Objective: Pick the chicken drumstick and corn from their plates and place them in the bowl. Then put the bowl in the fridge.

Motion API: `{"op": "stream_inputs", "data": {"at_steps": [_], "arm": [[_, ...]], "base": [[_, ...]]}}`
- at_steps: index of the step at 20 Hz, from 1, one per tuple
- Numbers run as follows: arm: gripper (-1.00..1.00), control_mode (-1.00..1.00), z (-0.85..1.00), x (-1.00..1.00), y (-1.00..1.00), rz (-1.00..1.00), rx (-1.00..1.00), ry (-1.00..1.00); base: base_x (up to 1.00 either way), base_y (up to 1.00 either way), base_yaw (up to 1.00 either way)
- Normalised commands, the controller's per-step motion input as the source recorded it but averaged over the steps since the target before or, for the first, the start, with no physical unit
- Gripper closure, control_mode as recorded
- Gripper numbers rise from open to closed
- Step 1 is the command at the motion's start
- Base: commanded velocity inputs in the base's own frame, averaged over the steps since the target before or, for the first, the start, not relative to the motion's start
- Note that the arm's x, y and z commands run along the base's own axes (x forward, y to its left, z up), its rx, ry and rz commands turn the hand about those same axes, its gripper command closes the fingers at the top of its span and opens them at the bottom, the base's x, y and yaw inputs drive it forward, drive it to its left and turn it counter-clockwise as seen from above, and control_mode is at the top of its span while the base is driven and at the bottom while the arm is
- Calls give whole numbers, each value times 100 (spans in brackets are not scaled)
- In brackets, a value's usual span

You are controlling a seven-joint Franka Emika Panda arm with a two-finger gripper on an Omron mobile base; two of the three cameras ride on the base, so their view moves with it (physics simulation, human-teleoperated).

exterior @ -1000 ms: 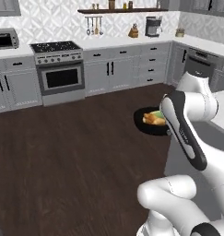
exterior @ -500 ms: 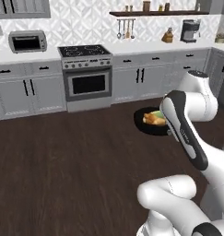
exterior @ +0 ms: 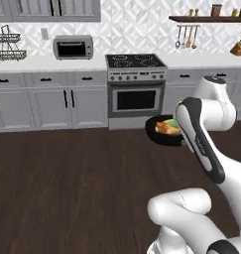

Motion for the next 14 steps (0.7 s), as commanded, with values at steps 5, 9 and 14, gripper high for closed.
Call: {"op": "stream_inputs", "data": {"at_steps": [5,9,14], "arm": [[100,100,0,0,0,0,0,0],[100,100,0,0,0,0,0,0],[100,100,0,0,0,0,0,0]], "base": [[100,-5,51],[100,-5,57],[100,-2,64]]}}
